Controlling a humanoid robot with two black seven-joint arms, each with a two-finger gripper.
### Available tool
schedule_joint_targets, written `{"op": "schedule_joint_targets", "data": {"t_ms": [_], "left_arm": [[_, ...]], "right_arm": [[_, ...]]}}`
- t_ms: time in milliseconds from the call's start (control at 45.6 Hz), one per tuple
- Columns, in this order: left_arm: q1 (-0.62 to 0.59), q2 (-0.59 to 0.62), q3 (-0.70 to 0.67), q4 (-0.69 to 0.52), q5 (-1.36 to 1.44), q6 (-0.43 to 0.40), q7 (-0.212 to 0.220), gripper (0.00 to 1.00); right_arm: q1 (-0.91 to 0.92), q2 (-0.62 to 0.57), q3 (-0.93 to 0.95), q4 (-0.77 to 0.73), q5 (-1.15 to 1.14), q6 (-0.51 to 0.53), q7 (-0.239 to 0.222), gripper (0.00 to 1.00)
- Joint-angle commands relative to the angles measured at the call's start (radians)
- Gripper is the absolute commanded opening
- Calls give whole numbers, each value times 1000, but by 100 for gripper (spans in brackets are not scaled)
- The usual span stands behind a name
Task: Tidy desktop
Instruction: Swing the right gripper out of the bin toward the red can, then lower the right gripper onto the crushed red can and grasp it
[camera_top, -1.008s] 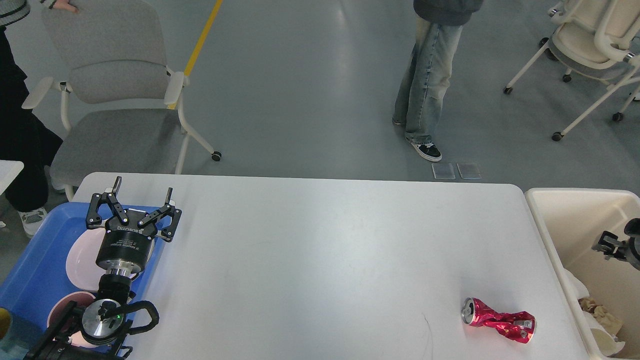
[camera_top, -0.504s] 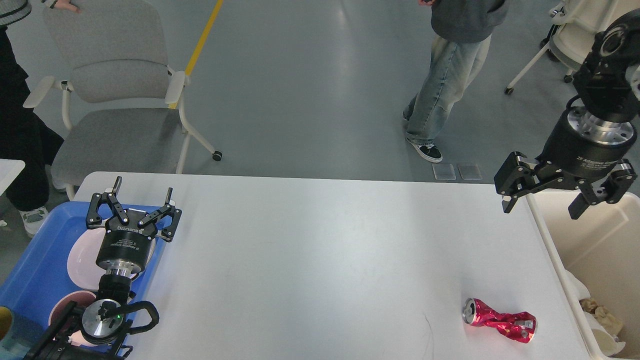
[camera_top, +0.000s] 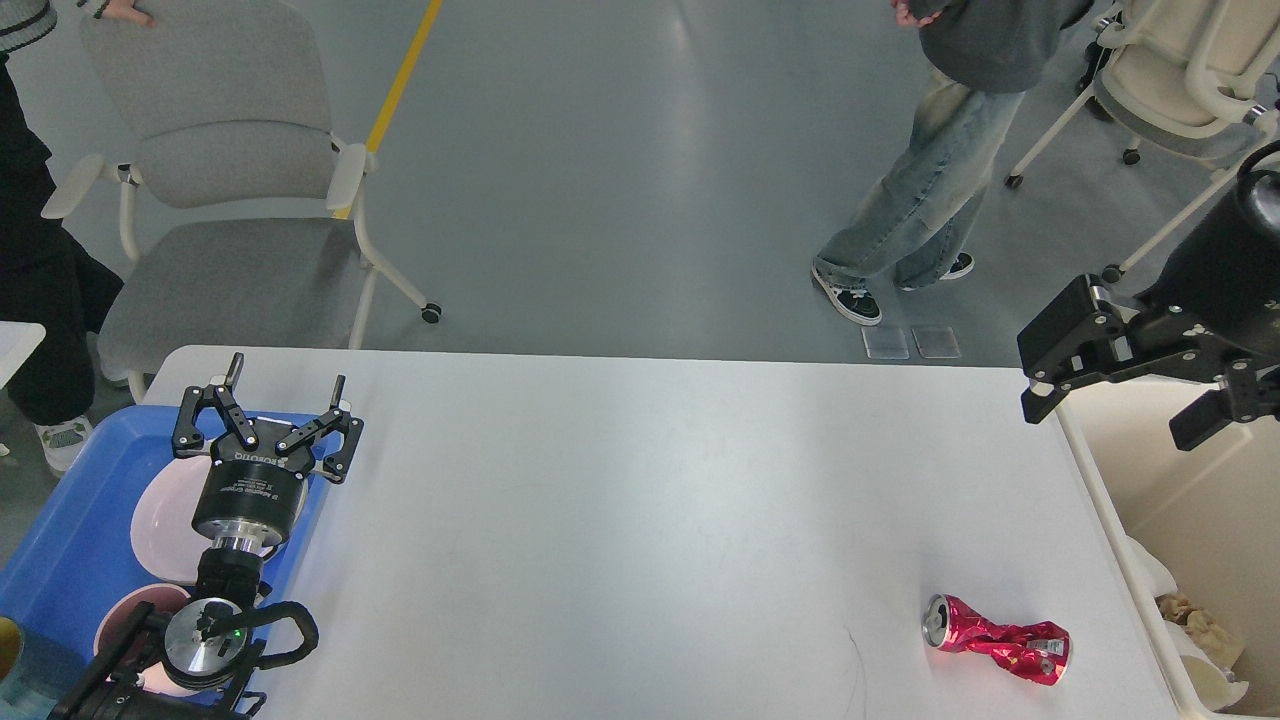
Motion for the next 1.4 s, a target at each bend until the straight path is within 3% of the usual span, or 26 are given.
{"op": "schedule_joint_targets", "data": {"t_ms": [0, 131, 219, 350, 416, 613, 745, 1051, 1161, 1271, 1380], "left_arm": [[0, 0, 0, 0, -1, 0, 0, 96], [0, 0, 0, 0, 1, 0, 0, 96], [0, 0, 0, 0, 1, 0, 0, 96], [0, 0, 0, 0, 1, 0, 0, 96], [0, 0, 0, 0, -1, 0, 0, 96], [0, 0, 0, 0, -1, 0, 0, 96], [0, 0, 0, 0, -1, 0, 0, 96], [0, 0, 0, 0, 1, 0, 0, 96], [0, 0, 0, 0, 1, 0, 0, 96], [0, 0, 0, 0, 1, 0, 0, 96], [0, 0, 0, 0, 1, 0, 0, 96]], "right_arm": [[-42, -11, -3, -7, -7, 0, 3, 100], [-201, -62, 9, -16, 8, -9, 1, 100], [-345, -103, 36, -24, 20, -93, 1, 100], [-571, -174, 92, -94, 114, -294, -5, 100], [-655, -177, 104, -109, 221, -401, -8, 91], [-835, -179, 145, -136, 526, -733, -22, 86], [-956, -174, 268, -149, 680, -929, -20, 91], [-1073, -168, 348, -154, 737, -1000, -22, 87], [-1135, -157, 365, -200, 734, -1053, -19, 100], [-1195, -137, 415, -206, 728, -1146, -19, 100], [-1258, -129, 470, -235, 729, -1150, -19, 100]]}}
